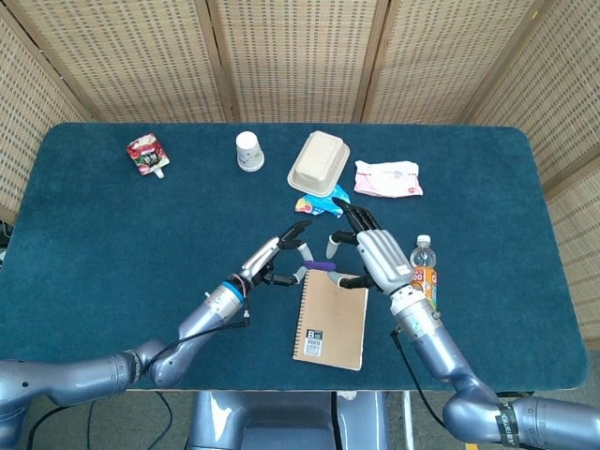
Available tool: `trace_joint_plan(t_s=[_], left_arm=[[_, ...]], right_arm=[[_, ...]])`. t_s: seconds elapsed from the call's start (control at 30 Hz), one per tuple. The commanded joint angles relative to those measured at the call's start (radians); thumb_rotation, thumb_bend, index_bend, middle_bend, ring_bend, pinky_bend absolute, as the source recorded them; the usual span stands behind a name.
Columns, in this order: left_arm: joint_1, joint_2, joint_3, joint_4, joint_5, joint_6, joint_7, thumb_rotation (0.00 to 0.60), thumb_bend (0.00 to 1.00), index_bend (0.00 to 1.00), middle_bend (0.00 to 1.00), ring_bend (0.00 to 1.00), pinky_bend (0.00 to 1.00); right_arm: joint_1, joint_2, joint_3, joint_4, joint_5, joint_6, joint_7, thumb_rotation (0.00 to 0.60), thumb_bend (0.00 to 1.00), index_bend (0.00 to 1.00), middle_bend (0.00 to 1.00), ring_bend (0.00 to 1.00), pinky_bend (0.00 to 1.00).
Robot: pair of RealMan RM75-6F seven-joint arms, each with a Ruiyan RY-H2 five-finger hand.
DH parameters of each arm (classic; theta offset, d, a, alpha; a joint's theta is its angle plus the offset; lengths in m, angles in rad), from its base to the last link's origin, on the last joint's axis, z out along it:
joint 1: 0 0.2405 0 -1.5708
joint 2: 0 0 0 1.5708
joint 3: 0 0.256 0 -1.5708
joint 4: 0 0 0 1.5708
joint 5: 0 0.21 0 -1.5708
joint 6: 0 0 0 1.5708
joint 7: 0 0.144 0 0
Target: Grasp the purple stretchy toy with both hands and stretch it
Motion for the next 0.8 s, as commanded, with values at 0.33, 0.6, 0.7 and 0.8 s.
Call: trace_joint_plan(t_s=[0.33,0.6,0.7,0.8], left_arm=[[-0.002,-0.001,0.0,0.005,0.002,-0.005,-0.003,0.6,0.5,0.66,0.0,0.0,0.0],[-0.001,-0.002,0.002,0.003,0.003,-0.006,-0.003,0.6,0.5,0.66,0.0,0.0,0.0],[0.0,-0.001,0.002,0.001,0.004,-0.007,-0.003,0.6,0.5,0.66,0.0,0.0,0.0],[0.0,0.0,0.003,-0.002,0.006,-0.007,-0.004,0.6,0.5,0.66,0.0,0.0,0.0]], right_arm=[[0.007,-0.009,-0.007,0.0,0.007,-0.001,-0.013,0.6,0.44,0.6,0.08,0.0,0.0],[0.01,-0.012,-0.009,0.0,0.012,0.003,-0.025,0.6,0.44,0.6,0.08,0.0,0.0],[0.01,-0.012,-0.008,0.0,0.016,0.005,-0.028,0.6,0.45,0.6,0.08,0.0,0.0],[0.011,-0.012,-0.008,0.003,0.016,0.006,-0.031,0.6,0.46,0.61,0.09,0.0,0.0]])
